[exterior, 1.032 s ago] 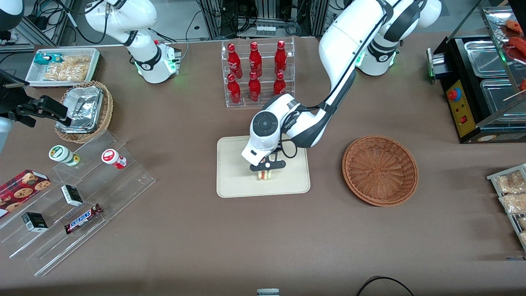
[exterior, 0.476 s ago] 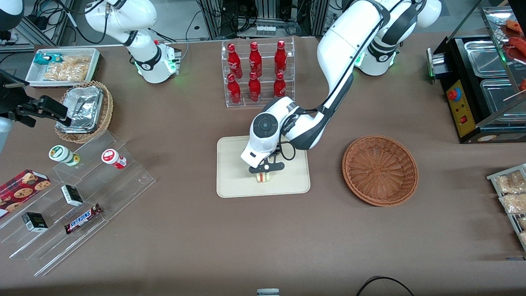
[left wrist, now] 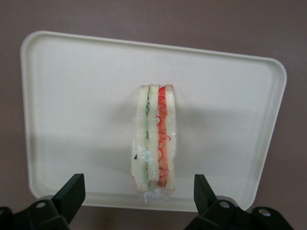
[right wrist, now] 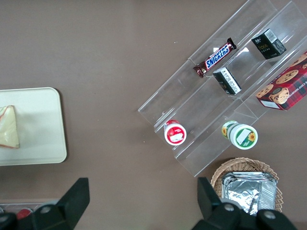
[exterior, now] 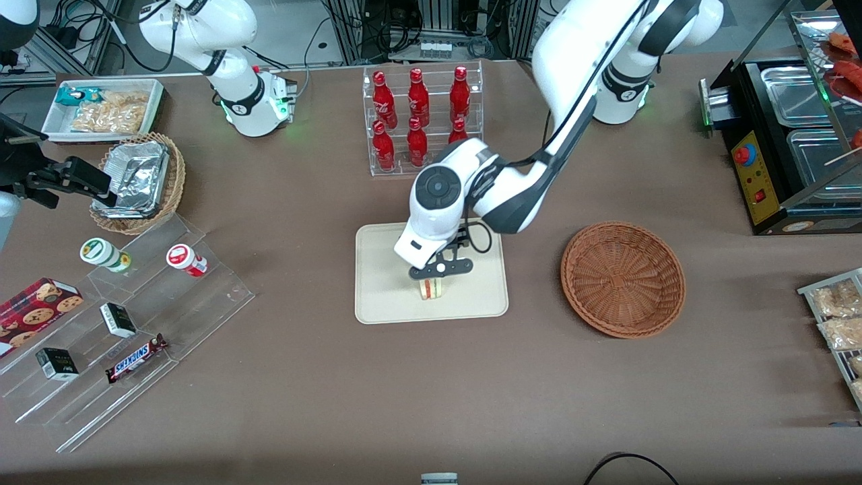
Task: Place sandwich from basket to tray
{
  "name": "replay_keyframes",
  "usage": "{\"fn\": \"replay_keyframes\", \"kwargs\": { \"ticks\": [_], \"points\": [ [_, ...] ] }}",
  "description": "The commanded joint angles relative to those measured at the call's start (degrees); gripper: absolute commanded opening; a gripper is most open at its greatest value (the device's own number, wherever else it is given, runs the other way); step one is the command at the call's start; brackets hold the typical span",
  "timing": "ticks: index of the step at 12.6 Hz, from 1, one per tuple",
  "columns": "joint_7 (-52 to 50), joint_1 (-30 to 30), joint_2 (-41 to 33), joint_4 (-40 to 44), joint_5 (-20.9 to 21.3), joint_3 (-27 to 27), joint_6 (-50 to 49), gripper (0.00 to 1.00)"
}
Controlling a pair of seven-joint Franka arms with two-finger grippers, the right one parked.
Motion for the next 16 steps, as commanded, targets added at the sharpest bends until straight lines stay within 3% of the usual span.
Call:
{"fn": "replay_keyframes", "kwargs": {
  "ticks": [1, 5, 16],
  "points": [
    [-0.35, 1.58, -5.59, -1.90, 0.35, 0.76, -5.60, 1.00],
    [0.53, 5.35, -8.50, -3.29, 0.35, 3.32, -14.14, 1.00],
    [26.53, 21.62, -26.68, -22.98, -0.27, 3.32, -15.29, 1.00]
  ]
}}
